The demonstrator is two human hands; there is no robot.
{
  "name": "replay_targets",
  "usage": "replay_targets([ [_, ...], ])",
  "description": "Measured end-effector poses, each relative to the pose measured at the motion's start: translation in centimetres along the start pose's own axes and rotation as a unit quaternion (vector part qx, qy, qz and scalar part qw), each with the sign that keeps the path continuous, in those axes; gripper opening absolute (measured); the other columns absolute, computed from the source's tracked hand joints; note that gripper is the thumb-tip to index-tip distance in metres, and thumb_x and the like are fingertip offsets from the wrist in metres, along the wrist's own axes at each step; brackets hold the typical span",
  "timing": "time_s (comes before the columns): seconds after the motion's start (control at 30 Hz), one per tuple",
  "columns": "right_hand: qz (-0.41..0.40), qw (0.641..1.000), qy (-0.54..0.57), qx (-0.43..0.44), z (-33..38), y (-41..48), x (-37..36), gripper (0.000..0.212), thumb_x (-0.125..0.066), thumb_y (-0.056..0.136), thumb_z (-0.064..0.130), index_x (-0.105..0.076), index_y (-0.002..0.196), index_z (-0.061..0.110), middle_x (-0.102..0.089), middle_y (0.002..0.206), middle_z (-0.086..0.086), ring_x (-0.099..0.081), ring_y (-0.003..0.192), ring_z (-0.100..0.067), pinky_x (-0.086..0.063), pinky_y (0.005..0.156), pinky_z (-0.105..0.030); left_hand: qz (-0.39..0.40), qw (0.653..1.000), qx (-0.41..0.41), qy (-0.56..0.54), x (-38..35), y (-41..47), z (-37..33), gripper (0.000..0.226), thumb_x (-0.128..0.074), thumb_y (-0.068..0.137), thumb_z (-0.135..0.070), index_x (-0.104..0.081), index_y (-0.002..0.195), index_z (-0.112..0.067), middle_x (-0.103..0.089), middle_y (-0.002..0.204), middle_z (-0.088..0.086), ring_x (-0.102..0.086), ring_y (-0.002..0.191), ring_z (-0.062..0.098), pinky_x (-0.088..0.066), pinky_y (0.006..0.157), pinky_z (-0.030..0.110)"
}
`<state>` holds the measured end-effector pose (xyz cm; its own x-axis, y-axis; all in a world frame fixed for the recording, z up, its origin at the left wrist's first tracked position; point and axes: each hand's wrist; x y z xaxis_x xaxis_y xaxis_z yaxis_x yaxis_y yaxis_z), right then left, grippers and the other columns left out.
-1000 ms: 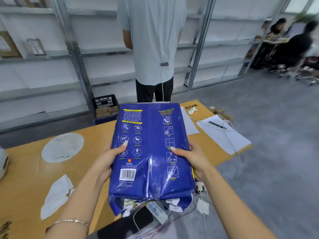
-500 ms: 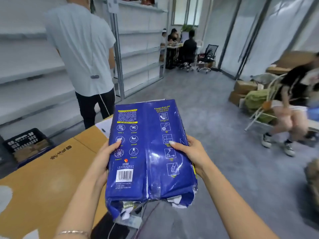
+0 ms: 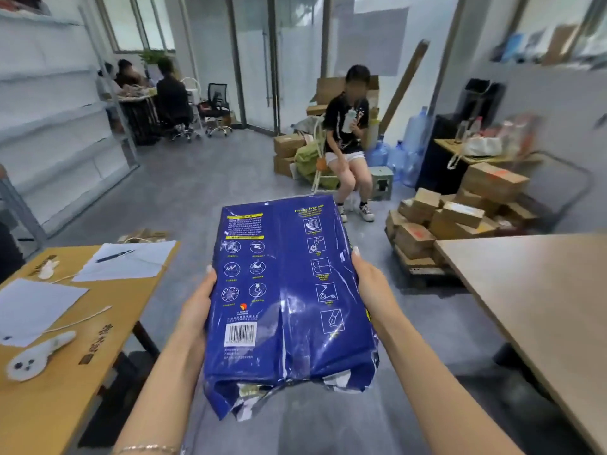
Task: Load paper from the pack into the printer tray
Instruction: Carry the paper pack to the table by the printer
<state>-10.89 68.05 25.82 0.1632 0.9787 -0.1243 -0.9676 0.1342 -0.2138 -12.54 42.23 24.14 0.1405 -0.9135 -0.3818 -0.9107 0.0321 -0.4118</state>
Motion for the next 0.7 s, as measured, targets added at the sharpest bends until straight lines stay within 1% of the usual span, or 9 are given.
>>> replay_targets([
  [0.13,-0.085,0.996,0.011,0.022,0.9,-3.6,6.8,0.038,-0.046,0.096,0.045,-0.07,0.09,0.016,-0.076,0.076,0.007,-0.071,0.061,-0.001,-0.048,0.044,-0.012,0.09,0.995,0.04,0.017,-7.5,-0.8,2.4,0.04,-0.044,0.092,-0.048,-0.064,0.091,-0.013,-0.075,0.062,0.007,-0.07,0.05,0.02,-0.056,0.04,0.031],
  [0.23,-0.151,0.988,0.011,0.038,1.2,-6.6,10.8,0.033,-0.044,0.098,0.042,-0.067,0.088,0.019,-0.075,0.069,0.011,-0.071,0.06,-0.001,-0.05,0.045,-0.014,0.146,0.987,0.049,0.047,-12.1,-1.0,3.7,0.041,-0.041,0.094,-0.047,-0.064,0.091,-0.014,-0.074,0.061,0.005,-0.07,0.048,0.019,-0.054,0.038,0.029],
  [0.27,-0.176,0.984,0.01,0.037,1.3,-7.6,11.8,0.034,-0.044,0.097,0.043,-0.067,0.092,0.018,-0.077,0.075,0.009,-0.072,0.064,-0.003,-0.053,0.05,-0.017,0.167,0.983,0.053,0.06,-13.5,-1.0,4.2,0.041,-0.04,0.094,-0.048,-0.065,0.091,-0.014,-0.075,0.062,0.005,-0.07,0.05,0.019,-0.055,0.039,0.03],
  [0.33,-0.225,0.974,0.01,0.035,1.6,-9.6,13.8,0.039,-0.044,0.097,0.045,-0.067,0.103,0.015,-0.077,0.092,-0.001,-0.074,0.077,-0.011,-0.058,0.067,-0.028,0.216,0.971,0.062,0.081,-16.2,-1.4,5.2,0.042,-0.039,0.094,-0.049,-0.065,0.092,-0.016,-0.076,0.066,0.005,-0.071,0.054,0.019,-0.056,0.042,0.03],
  [0.4,-0.265,0.963,0.014,0.04,1.7,-11.5,15.4,0.043,-0.043,0.096,0.046,-0.066,0.11,0.013,-0.076,0.098,-0.004,-0.074,0.085,-0.017,-0.058,0.08,-0.037,0.248,0.961,0.077,0.093,-18.4,-1.8,6.3,0.042,-0.038,0.094,-0.048,-0.064,0.092,-0.016,-0.076,0.066,0.004,-0.071,0.054,0.018,-0.055,0.042,0.029],
  [0.43,-0.286,0.957,0.02,0.043,1.7,-12.5,16.1,0.043,-0.043,0.096,0.045,-0.066,0.111,0.013,-0.076,0.097,-0.004,-0.074,0.084,-0.016,-0.058,0.078,-0.036,0.266,0.955,0.083,0.097,-19.3,-2.0,6.7,0.041,-0.038,0.095,-0.047,-0.064,0.091,-0.016,-0.076,0.066,0.004,-0.071,0.054,0.018,-0.056,0.042,0.029],
  [0.5,-0.32,0.946,0.03,0.047,1.2,-14.6,17.4,0.041,-0.043,0.097,0.043,-0.065,0.112,0.012,-0.076,0.095,-0.004,-0.074,0.076,-0.01,-0.056,0.064,-0.025,0.304,0.942,0.098,0.105,-21.0,-2.7,7.6,0.041,-0.038,0.095,-0.047,-0.065,0.092,-0.016,-0.076,0.067,0.004,-0.071,0.055,0.018,-0.057,0.044,0.03],
  [0.6,-0.366,0.927,0.057,0.051,0.6,-18.6,18.7,0.034,-0.042,0.1,0.036,-0.065,0.108,0.012,-0.073,0.076,0.005,-0.07,0.056,0.0,-0.049,0.044,-0.012,0.353,0.92,0.116,0.125,-23.5,-4.2,9.4,0.04,-0.039,0.095,-0.046,-0.065,0.096,-0.016,-0.076,0.069,0.005,-0.072,0.056,0.019,-0.057,0.044,0.031],
  [0.7,-0.427,0.9,0.064,0.054,0.0,-22.8,20.0,0.03,-0.041,0.1,0.033,-0.065,0.101,0.015,-0.068,0.073,0.007,-0.064,0.046,0.005,-0.044,0.038,-0.009,0.402,0.893,0.141,0.145,-25.7,-6.2,11.7,0.041,-0.039,0.094,-0.047,-0.065,0.095,-0.015,-0.076,0.069,0.006,-0.072,0.057,0.019,-0.057,0.045,0.032],
])
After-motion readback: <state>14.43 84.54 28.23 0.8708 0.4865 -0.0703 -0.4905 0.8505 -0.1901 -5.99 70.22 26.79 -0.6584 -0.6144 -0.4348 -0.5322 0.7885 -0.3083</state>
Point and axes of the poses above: each hand's wrist, its own y-axis towards the middle knuckle, its own x-axis out of the back of the hand, z = x × y
